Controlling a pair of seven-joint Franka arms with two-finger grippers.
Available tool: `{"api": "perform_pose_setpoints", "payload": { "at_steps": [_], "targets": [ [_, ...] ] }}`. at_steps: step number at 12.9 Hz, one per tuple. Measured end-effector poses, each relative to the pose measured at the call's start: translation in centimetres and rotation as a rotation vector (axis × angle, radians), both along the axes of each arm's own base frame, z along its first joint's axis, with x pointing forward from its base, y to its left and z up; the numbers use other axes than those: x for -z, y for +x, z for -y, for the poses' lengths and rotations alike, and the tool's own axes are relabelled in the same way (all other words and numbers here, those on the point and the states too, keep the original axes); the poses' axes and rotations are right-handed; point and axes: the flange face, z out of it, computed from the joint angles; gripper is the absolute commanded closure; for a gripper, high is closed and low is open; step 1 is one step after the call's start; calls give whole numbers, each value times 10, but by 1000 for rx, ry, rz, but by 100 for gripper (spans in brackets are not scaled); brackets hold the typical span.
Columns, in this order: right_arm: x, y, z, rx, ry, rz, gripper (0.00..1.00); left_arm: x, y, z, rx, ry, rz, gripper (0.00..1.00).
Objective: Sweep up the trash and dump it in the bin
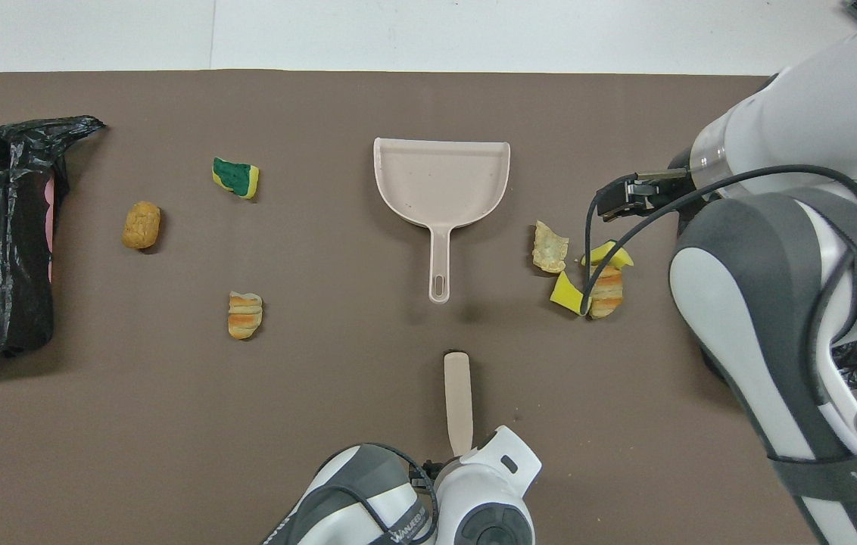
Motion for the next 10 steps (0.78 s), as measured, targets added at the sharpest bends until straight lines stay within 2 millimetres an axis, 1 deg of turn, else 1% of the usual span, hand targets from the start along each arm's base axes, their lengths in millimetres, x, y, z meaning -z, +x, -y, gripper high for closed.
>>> {"api": "perform_pose_setpoints", "payload": {
  "at_steps": [2, 4, 5, 7, 9, 10],
  "targets": [
    [13, 5, -6, -5, 3, -12, 0, -1, 0, 0, -6, 1, -1, 99],
    [29, 10, -21, -3, 2, -17, 0, 0, -2, -2, -5, 16, -9, 100],
    [35, 12, -25, 1, 2, -17, 0, 0, -3, -3, -4, 26, -15, 100],
    [38, 13, -26, 4, 1, -19, 0, -4, -3, -6, -6, 39, -23, 100],
    [38, 13, -28, 17, 10, -21, 0, -22, 2, -16, -14, 57, -38, 100],
    [38, 12, -32, 34, 28, -28, 0, -36, 12, -27, -19, 75, -53, 100]
  ]
}}
